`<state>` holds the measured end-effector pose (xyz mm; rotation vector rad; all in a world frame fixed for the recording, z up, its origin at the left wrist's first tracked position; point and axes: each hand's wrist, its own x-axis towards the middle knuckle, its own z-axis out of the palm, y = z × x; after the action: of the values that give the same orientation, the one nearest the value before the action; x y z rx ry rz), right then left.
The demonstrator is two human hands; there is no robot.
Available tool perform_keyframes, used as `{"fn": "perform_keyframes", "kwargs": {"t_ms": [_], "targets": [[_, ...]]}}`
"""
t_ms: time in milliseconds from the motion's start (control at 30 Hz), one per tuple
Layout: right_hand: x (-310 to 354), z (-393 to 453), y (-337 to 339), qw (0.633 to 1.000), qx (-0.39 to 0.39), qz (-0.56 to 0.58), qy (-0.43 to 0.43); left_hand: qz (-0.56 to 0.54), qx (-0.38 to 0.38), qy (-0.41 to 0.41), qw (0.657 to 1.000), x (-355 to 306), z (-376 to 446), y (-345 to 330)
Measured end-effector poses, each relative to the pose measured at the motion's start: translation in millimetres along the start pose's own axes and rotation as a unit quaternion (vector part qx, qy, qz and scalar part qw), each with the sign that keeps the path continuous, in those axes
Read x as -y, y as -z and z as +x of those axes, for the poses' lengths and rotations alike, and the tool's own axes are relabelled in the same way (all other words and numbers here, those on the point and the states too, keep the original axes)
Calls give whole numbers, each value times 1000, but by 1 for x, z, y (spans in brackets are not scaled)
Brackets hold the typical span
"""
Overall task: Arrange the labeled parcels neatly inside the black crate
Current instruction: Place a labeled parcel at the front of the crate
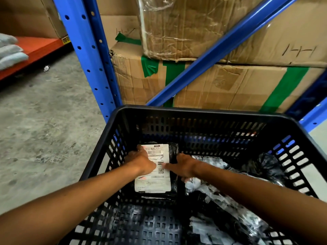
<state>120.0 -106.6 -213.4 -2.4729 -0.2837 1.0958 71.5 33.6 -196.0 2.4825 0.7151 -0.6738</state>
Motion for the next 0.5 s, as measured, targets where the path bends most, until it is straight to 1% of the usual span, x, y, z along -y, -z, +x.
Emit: {"fn": "perform_keyframes", "kwargs": {"t_ms": [67,100,133,167,233,300,333,367,400,433,500], "targets": [[-4,-25,20,987,-34,-147,57,79,-60,-81,992,-11,-12,-5],[-9,-39,30,975,-54,-202,74,82,-79,-138,984,-18,-20,-9],[-17,-54,42,966,-66,-239,77,58,-77,-192,977,-26,-27,-13],[-25,-69,54,959,-68,-264,74,23,-54,-234,971,-33,-34,-16],[-51,-101,76,950,-27,-306,53,-24,23,-294,955,-46,-49,-27],[-81,-127,87,935,41,-352,30,-9,89,-338,937,-59,-62,-43],[-94,-136,85,916,69,-394,14,3,109,-352,930,-64,-66,-49],[-107,-142,78,894,81,-441,-2,8,128,-361,924,-69,-70,-56],[-118,-144,69,875,71,-479,-8,3,152,-363,919,-74,-73,-63],[-126,-143,59,864,42,-502,4,-3,177,-362,915,-78,-75,-69],[-137,-141,51,854,-36,-514,80,-15,214,-356,910,-81,-78,-78]]}}
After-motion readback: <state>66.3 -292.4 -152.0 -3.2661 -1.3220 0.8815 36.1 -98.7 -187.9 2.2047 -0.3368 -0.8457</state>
